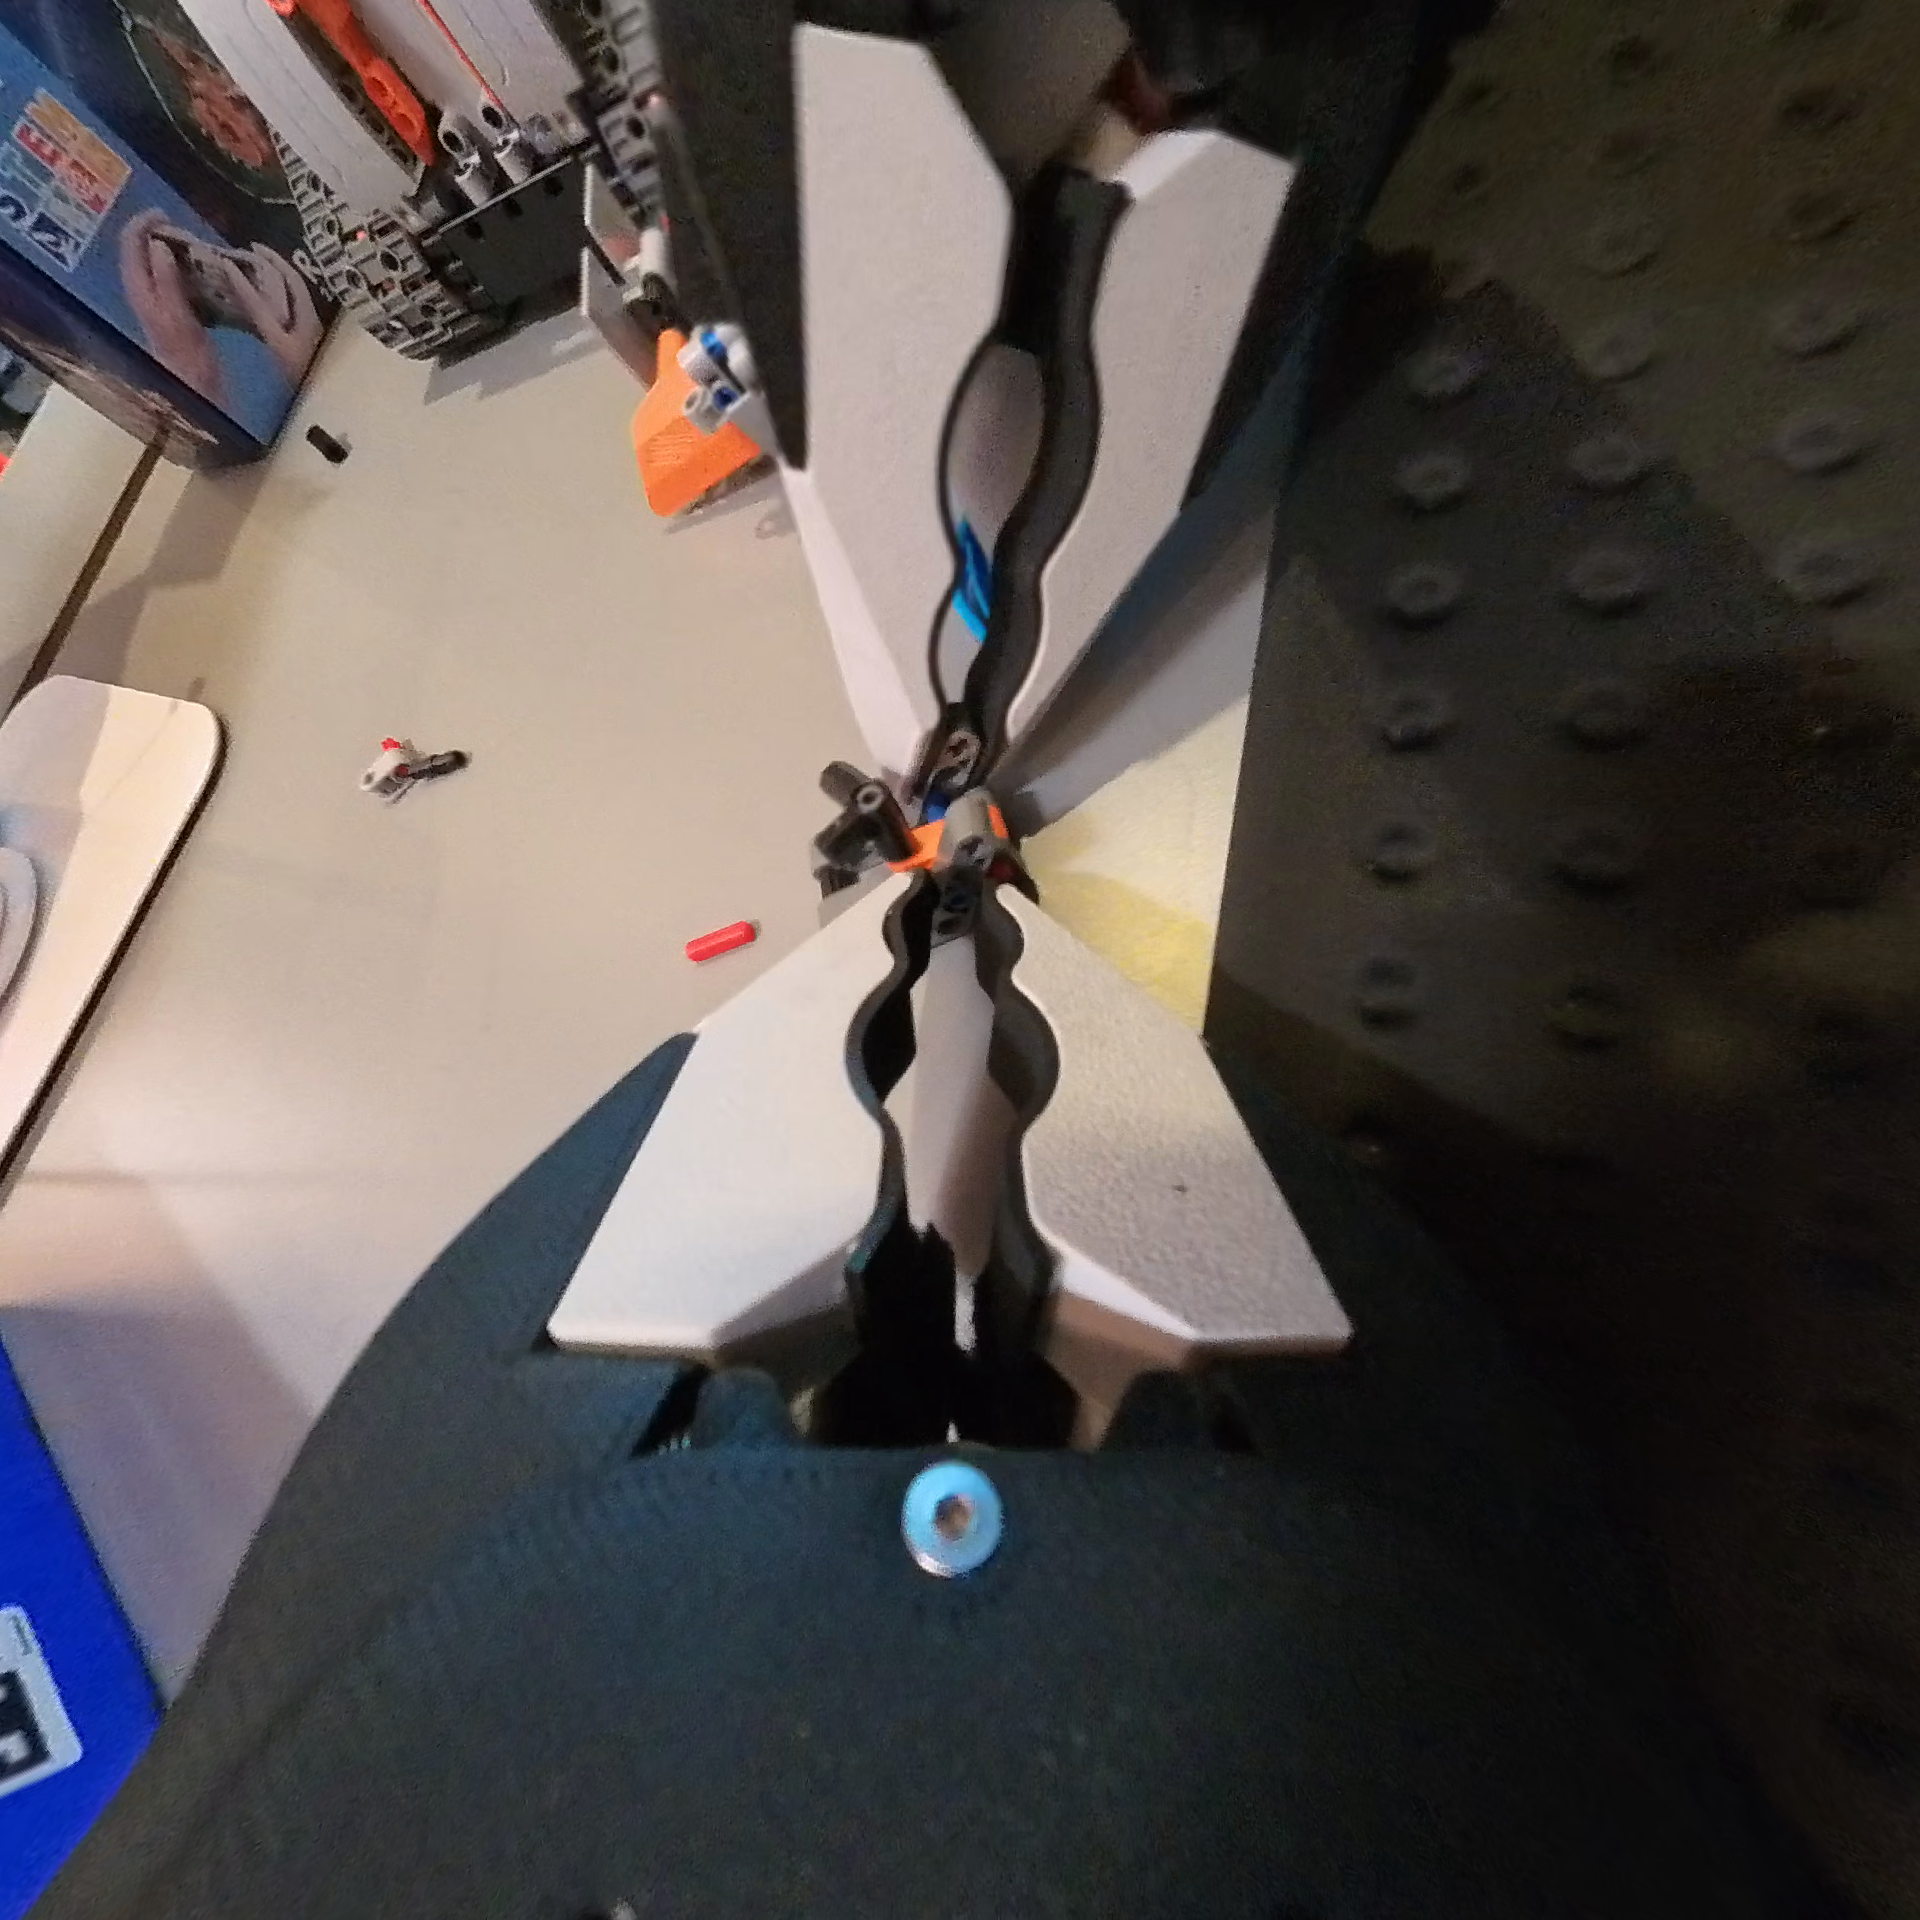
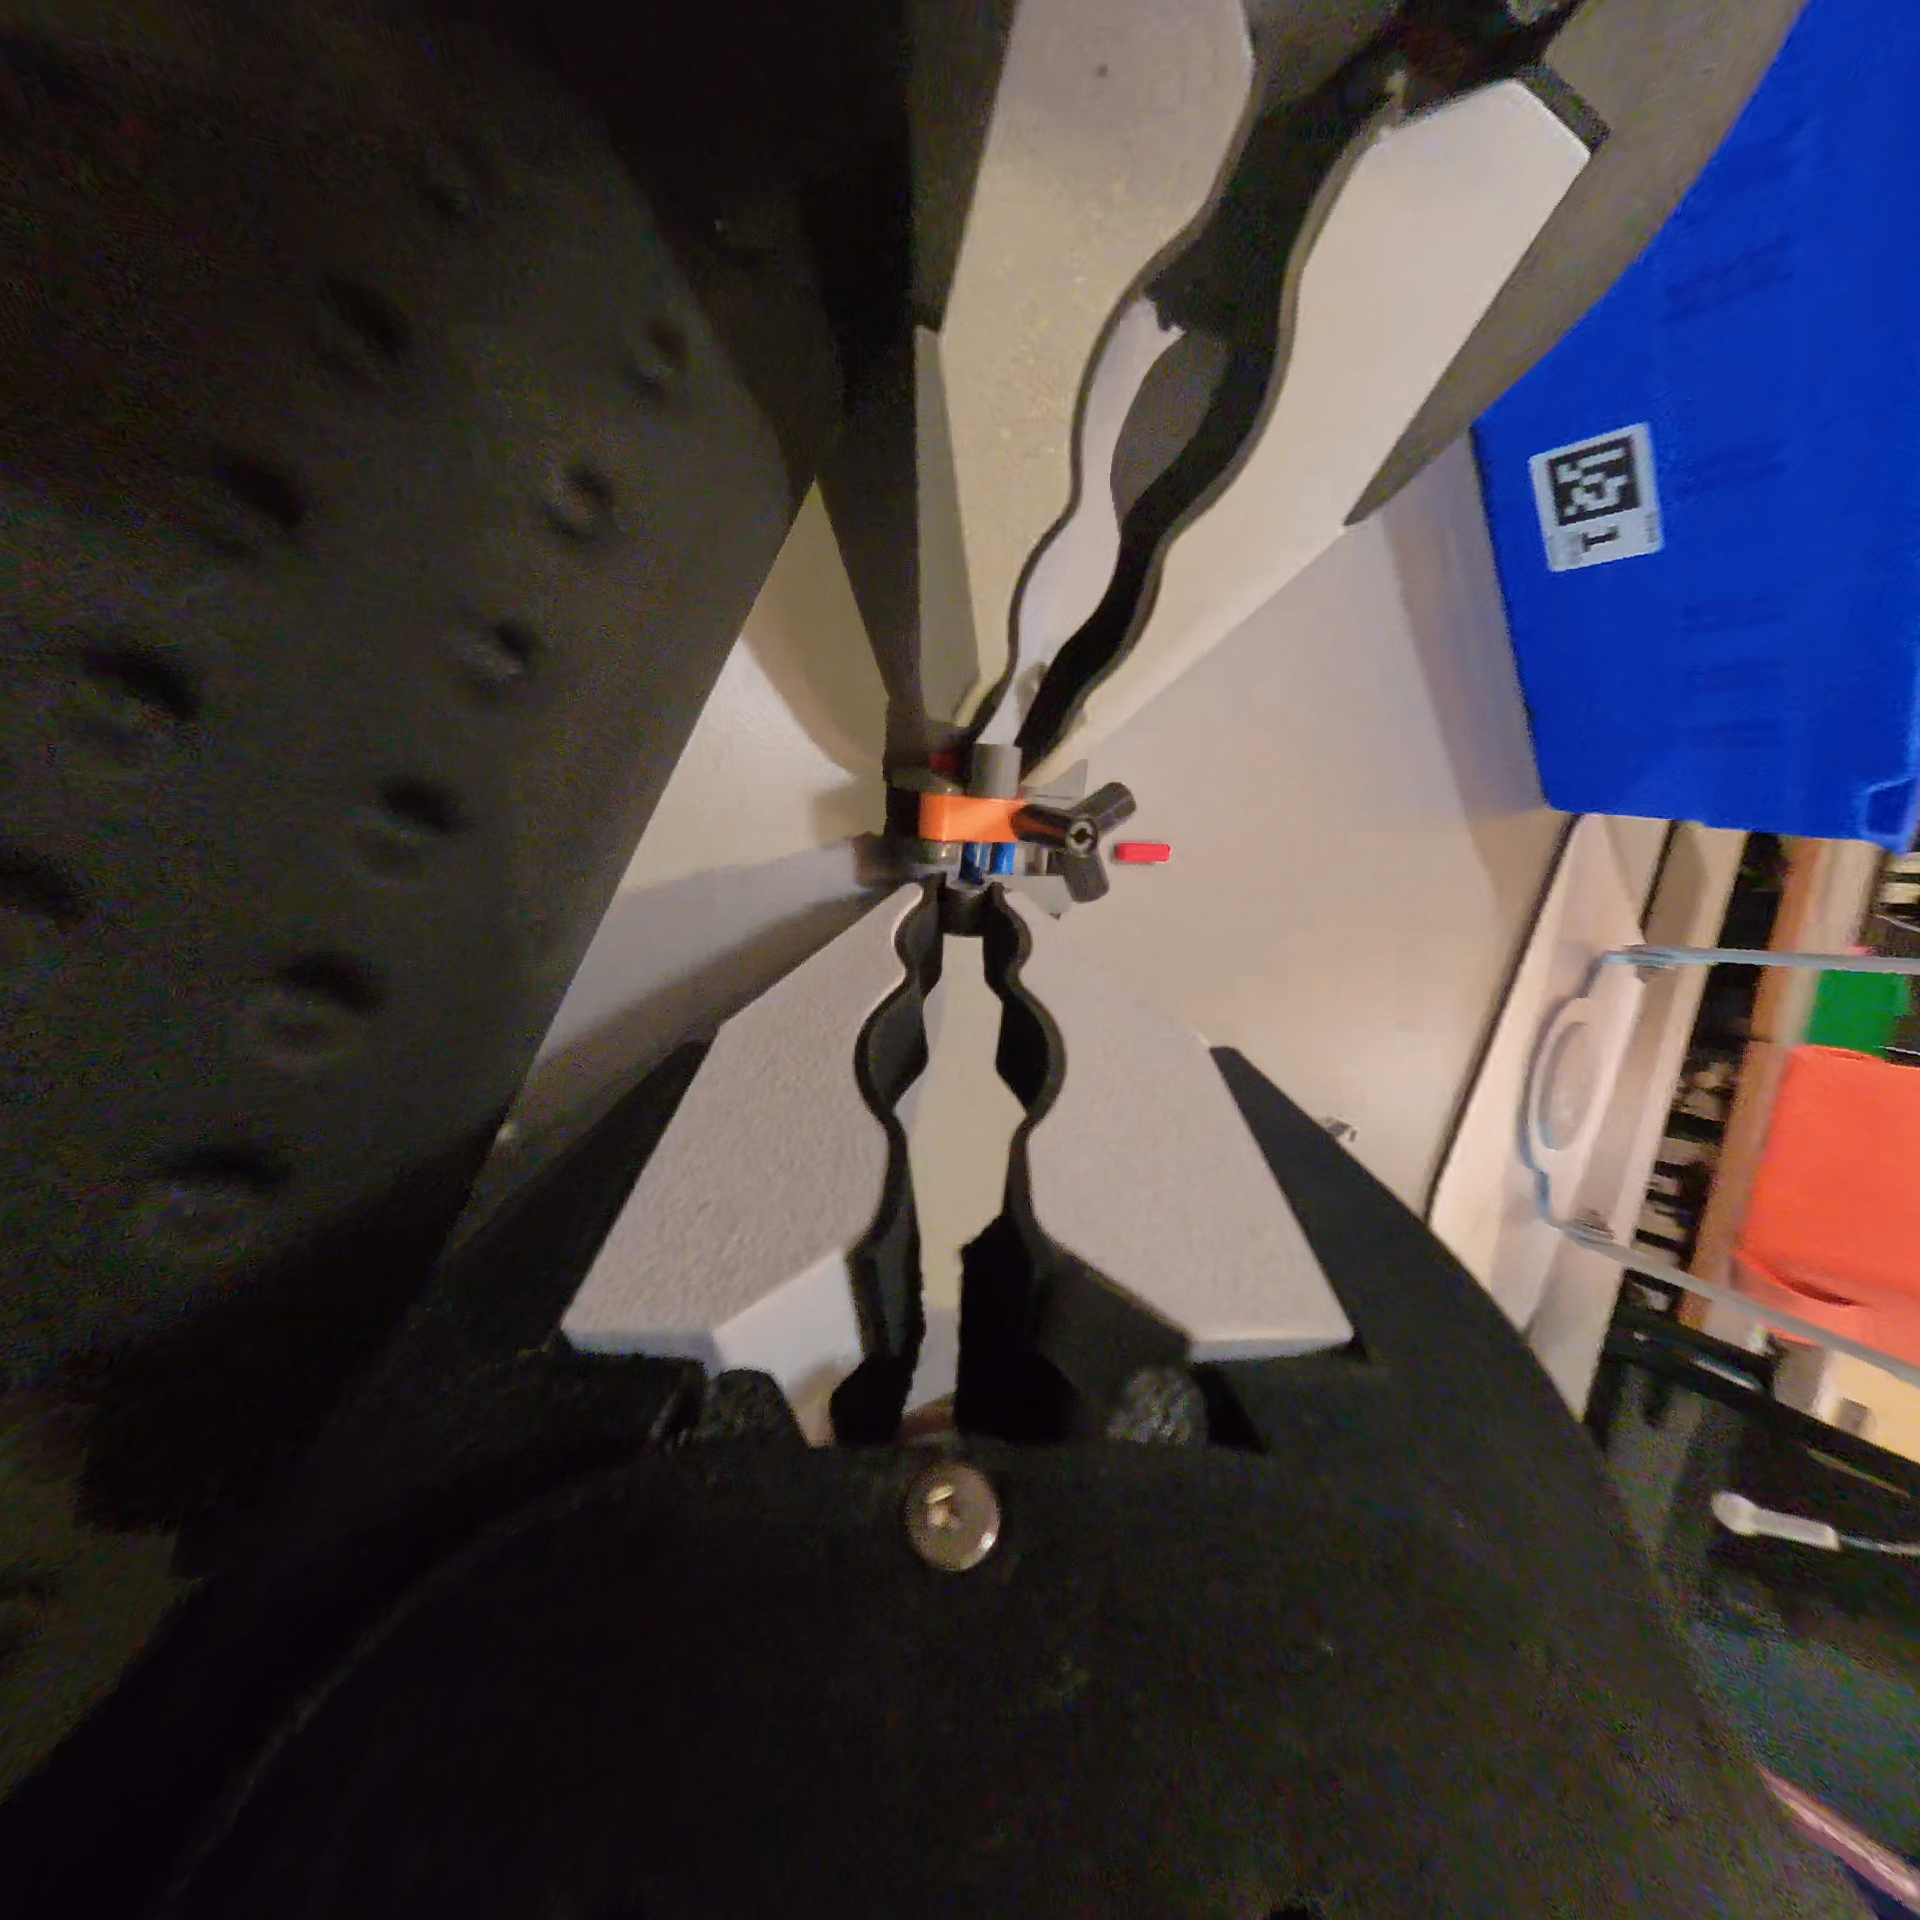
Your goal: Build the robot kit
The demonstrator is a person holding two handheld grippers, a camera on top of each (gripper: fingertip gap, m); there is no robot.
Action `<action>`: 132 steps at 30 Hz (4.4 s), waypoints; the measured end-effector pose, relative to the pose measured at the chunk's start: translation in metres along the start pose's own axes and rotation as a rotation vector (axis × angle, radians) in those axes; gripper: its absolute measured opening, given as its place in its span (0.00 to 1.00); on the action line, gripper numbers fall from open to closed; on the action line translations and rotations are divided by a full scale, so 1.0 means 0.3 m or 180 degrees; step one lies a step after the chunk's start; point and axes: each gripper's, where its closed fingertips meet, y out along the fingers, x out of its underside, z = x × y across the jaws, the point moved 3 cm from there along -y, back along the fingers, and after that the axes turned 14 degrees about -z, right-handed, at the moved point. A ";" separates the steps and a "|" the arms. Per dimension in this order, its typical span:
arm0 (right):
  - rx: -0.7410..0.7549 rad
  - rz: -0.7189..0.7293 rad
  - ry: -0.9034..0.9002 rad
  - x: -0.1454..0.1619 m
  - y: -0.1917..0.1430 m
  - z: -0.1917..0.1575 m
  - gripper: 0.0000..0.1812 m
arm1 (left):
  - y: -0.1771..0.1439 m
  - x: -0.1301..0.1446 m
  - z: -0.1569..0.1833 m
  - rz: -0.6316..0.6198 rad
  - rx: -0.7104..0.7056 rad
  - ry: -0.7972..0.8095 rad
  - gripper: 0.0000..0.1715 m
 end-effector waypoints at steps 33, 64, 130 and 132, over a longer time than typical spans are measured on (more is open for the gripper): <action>-0.0721 0.0379 0.0471 0.035 -0.006 0.029 0.04 | 0.001 -0.012 -0.009 0.0095 0.0040 -0.0006 0.04; -0.0392 0.0064 0.0313 0.025 0.011 0.029 0.03 | 0.014 0.002 -0.018 -0.0025 0.0030 0.0009 0.05; -0.1285 0.0262 0.0942 0.033 0.019 0.028 0.06 | 0.002 0.043 -0.029 -0.0084 0.0382 0.0010 0.11; -0.1310 0.0245 0.0930 0.035 0.021 0.028 0.02 | 0.007 0.040 -0.035 -0.0105 0.0385 0.0011 0.11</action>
